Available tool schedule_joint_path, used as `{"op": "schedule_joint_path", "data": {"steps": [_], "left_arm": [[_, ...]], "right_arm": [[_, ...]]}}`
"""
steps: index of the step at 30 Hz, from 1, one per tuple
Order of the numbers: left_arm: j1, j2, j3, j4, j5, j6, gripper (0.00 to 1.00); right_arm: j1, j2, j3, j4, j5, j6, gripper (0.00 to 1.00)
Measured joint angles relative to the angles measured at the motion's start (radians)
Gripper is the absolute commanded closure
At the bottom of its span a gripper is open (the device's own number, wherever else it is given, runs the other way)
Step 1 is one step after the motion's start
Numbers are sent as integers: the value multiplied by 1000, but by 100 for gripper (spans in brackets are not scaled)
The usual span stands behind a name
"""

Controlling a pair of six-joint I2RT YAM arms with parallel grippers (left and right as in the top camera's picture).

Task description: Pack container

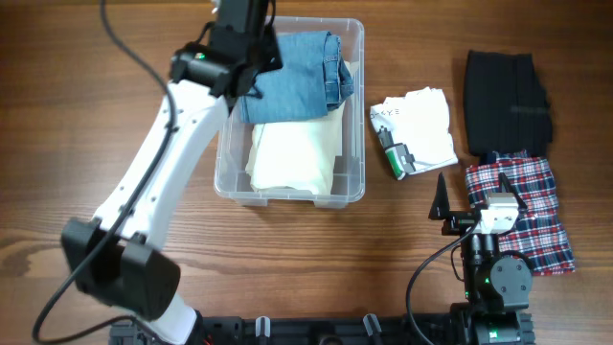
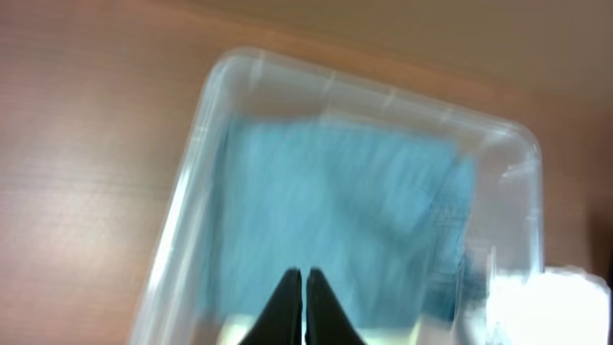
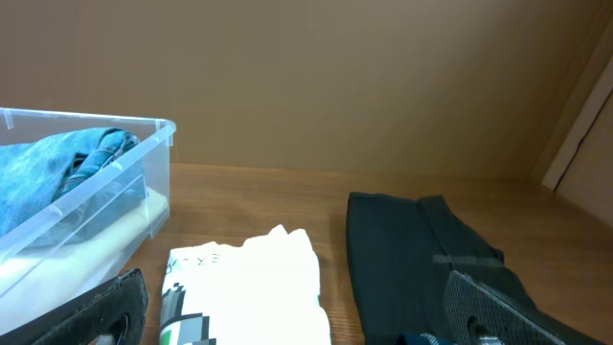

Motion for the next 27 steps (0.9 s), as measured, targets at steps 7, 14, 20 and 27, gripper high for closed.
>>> {"op": "schedule_joint_path", "data": {"steps": [7,14,20,27], "left_arm": [[-5,43,-31,-280,32,-29,96],[-19,53,-43,-465,53,-37,96],[-59,53,-64,-528,54,-56,96],[-102,53,-195,-525,58,-74,96]], "right_arm": [[0,0,0,0,0,0,0],[0,0,0,0,0,0,0],[0,0,0,0,0,0,0],[0,0,0,0,0,0,0]]}}
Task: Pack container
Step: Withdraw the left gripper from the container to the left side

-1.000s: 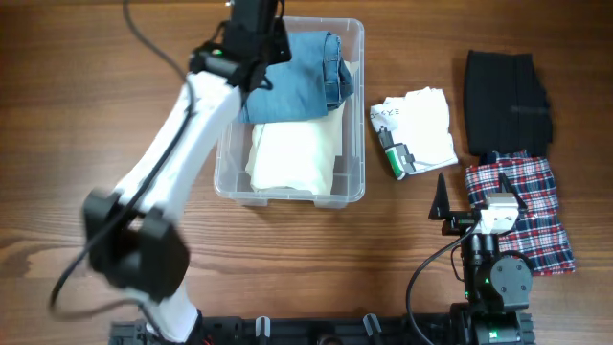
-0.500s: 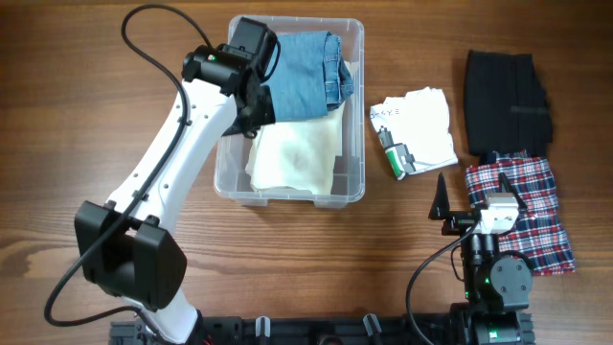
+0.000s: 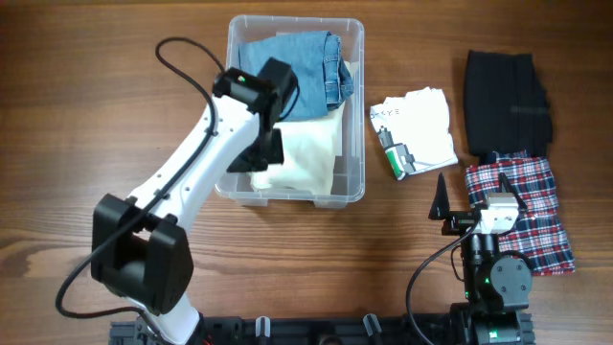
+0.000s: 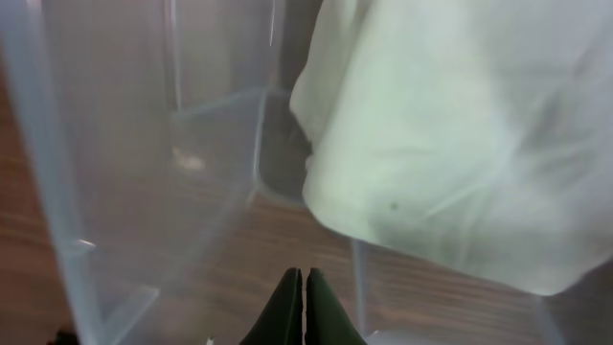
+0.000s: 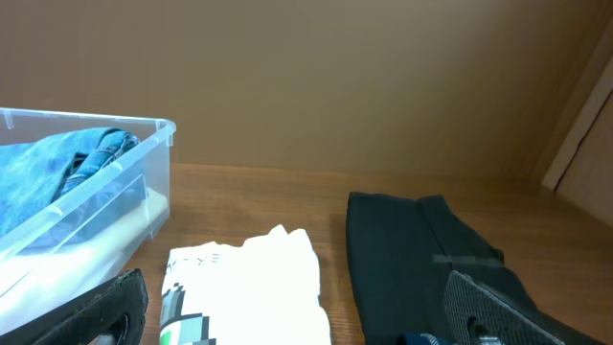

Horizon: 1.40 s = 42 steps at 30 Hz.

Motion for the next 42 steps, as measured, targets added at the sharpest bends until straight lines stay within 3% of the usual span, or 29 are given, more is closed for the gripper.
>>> {"op": "schedule_joint_path", "data": {"steps": [21,30,38,42], "left_arm": [[-204,0,-46,-22,97,-26,96],[-215,0,-46,10,101,-30,95],[-22,-70,-46,192,102,-33,84],[177,-198,-45,224,103,-37,70]], "right_arm": [[0,0,0,0,0,0,0],[0,0,0,0,0,0,0],[0,0,0,0,0,0,0],[0,0,0,0,0,0,0]]}}
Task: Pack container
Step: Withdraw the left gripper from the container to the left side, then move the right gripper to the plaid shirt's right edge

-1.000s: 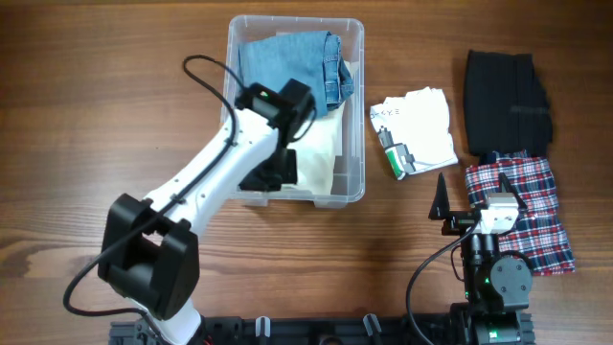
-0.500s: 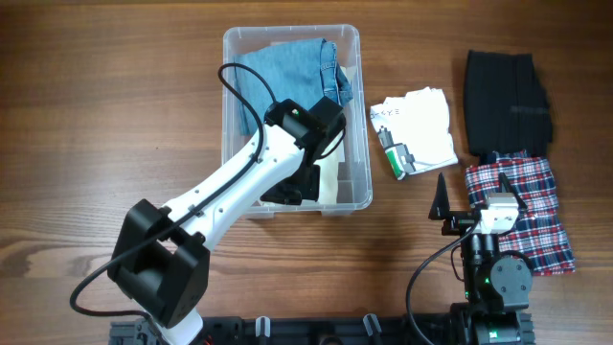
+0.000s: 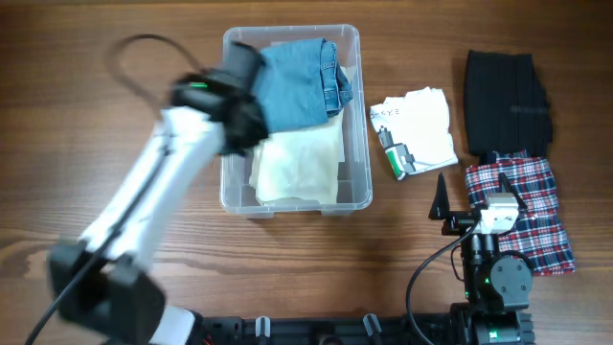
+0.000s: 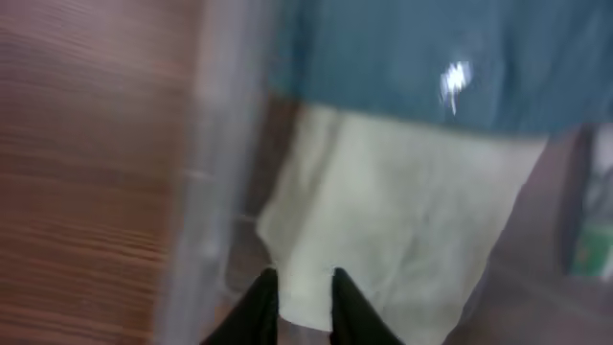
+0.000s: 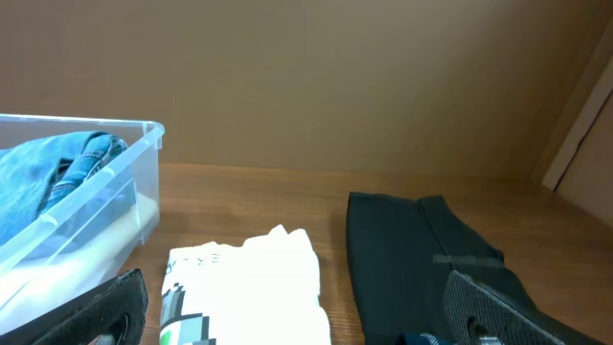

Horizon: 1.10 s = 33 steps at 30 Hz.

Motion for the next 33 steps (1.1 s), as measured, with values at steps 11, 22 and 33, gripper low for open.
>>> {"op": "schedule_joint_path", "data": {"steps": [11,22,33], "left_arm": [[477,-142,2,-13,6,-11,0],[528,-142,2,-31,11,-10,0],[528,-142,2,-31,11,-10,0]], "right_arm": [[0,0,0,0,0,0,0],[0,0,0,0,0,0,0],[0,0,0,0,0,0,0]]}}
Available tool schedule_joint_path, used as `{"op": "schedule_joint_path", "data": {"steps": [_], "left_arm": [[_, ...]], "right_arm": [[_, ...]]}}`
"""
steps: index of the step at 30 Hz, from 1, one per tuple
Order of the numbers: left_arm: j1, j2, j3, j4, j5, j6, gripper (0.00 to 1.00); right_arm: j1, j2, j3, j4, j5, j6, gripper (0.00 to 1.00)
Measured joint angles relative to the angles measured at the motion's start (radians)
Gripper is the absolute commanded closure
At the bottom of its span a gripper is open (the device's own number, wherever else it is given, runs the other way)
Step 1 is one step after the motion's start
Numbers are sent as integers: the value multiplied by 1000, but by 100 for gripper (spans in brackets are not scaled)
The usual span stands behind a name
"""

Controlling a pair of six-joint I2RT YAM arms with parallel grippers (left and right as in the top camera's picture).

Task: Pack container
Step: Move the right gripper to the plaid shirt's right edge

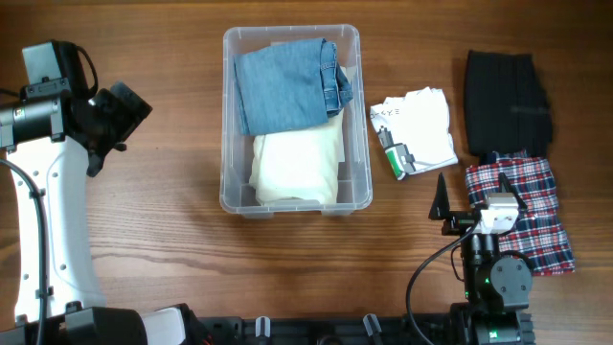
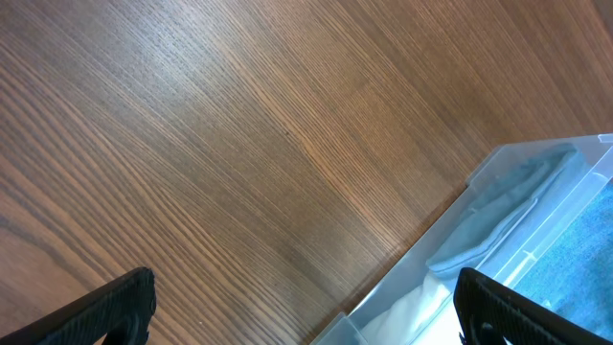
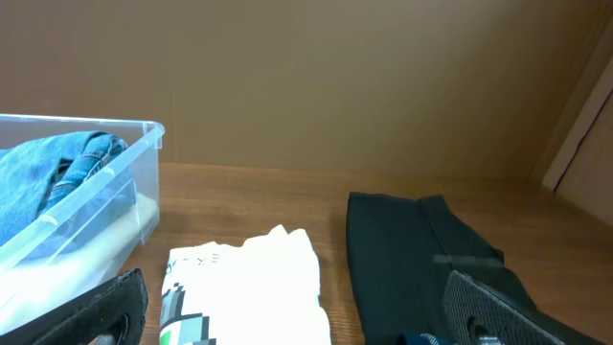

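The clear plastic container (image 1: 362, 115) stands at the table's middle back. In it lie folded blue jeans (image 1: 287, 84) at the far end and a cream garment (image 1: 295, 168) at the near end. My left gripper (image 1: 126, 107) hangs over bare wood well left of the container, open wide and empty; in the left wrist view the container (image 2: 498, 240) shows at the lower right of the left gripper (image 2: 302, 283). My right gripper (image 1: 479, 199) rests open at the front right. Ahead of the right gripper (image 3: 295, 283) lie a white printed T-shirt (image 3: 249, 283) and a black garment (image 3: 421, 254).
The white T-shirt (image 1: 417, 129) lies just right of the container, the black garment (image 1: 508, 91) at the back right. A red plaid garment (image 1: 527, 216) lies under and beside the right arm. Bare wooden table (image 1: 144, 220) spreads to the left and front.
My left gripper was at the container's left side over the clothes with its fingers slightly apart; now it is far to the left over bare wood, wide open. The container and right arm are unchanged.
My left gripper was shut above the jeans at the container's back. Then it was shut low at the container's front left beside the cream garment. Later the container stood slightly shifted and squarer. Now the gripper is away at the left, open and empty.
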Motion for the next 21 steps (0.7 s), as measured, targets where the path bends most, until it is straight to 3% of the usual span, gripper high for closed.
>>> {"op": "schedule_joint_path", "data": {"steps": [11,16,21], "left_arm": [[0,0,0,0,0,0,0],[0,0,0,0,0,0,0],[0,0,0,-1,3,0,0]], "right_arm": [[0,0,0,-7,-39,15,0],[0,0,0,-20,-63,192,0],[0,6,56,-208,-43,305,0]]}}
